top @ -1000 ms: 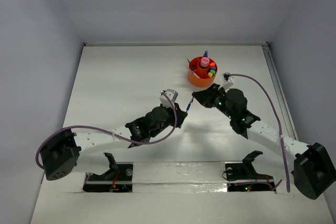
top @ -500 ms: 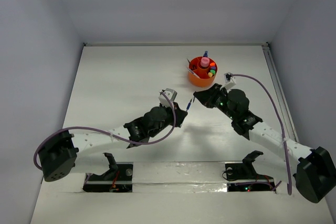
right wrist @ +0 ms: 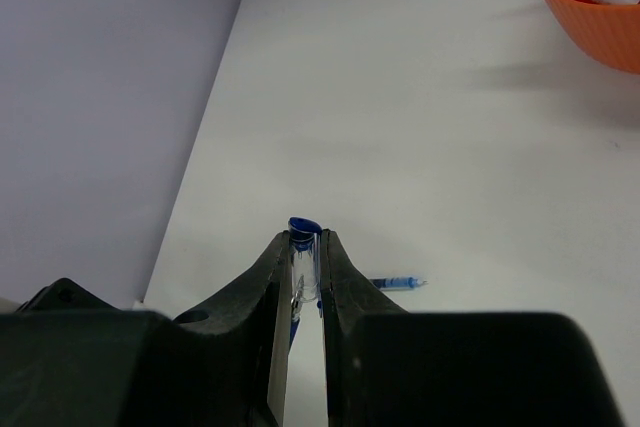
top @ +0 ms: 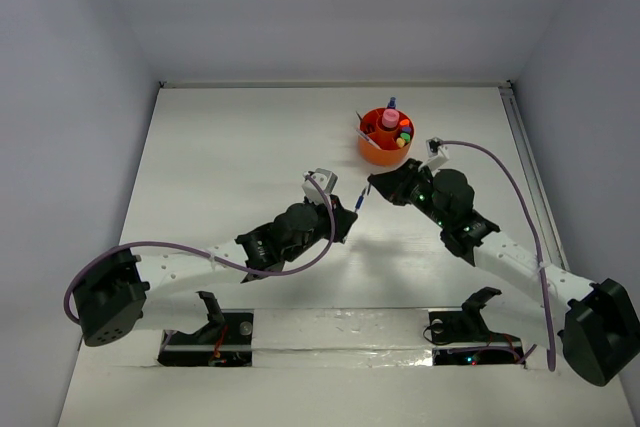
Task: Sort the stationery into containers
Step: Close the pen cap on the pen.
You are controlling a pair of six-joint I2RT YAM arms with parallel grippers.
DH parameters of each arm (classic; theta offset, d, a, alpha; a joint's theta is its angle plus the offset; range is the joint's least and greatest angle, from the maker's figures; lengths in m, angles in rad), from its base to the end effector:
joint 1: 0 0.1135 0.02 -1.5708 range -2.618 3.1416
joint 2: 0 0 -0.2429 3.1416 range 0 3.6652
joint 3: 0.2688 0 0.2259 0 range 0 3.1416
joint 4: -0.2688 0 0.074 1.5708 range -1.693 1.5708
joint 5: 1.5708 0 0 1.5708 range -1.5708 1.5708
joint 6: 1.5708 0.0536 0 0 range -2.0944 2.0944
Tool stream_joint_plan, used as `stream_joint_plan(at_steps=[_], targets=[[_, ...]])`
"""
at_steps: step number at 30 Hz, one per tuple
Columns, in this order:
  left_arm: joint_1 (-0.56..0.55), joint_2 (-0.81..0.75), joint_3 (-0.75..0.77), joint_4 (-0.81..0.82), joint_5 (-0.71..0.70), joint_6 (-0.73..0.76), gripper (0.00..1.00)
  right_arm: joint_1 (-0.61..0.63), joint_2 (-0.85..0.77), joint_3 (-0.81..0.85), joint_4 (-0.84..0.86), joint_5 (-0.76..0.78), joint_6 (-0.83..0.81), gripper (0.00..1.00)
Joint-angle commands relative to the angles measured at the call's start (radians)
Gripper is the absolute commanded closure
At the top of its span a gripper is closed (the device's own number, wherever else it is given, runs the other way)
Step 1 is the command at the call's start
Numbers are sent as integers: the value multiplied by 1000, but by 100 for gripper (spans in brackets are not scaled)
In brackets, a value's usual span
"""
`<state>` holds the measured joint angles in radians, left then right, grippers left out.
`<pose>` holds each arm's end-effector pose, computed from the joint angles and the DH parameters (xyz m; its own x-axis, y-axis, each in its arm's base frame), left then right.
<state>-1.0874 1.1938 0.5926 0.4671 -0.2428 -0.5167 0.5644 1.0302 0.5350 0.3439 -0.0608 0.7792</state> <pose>0.1364 -0.2322 0.2488 -0.4239 -0.2242 -0.8775 0.6203 0.6342 -0.4616 0.2020 0.1318 0.2518 -0.5015 0.5127 -0.6969 -0.3265 0.6338 0.7012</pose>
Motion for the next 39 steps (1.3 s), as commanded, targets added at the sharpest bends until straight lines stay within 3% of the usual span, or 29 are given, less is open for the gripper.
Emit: stream_joint_plan(at_steps=[1,39], targets=[[-6,-16,16,44,10,3,100,9,7,48,38,-1,-6,100],[-6,-17,6,47,17,-2,100,9,-29,65,33,75,9,99]])
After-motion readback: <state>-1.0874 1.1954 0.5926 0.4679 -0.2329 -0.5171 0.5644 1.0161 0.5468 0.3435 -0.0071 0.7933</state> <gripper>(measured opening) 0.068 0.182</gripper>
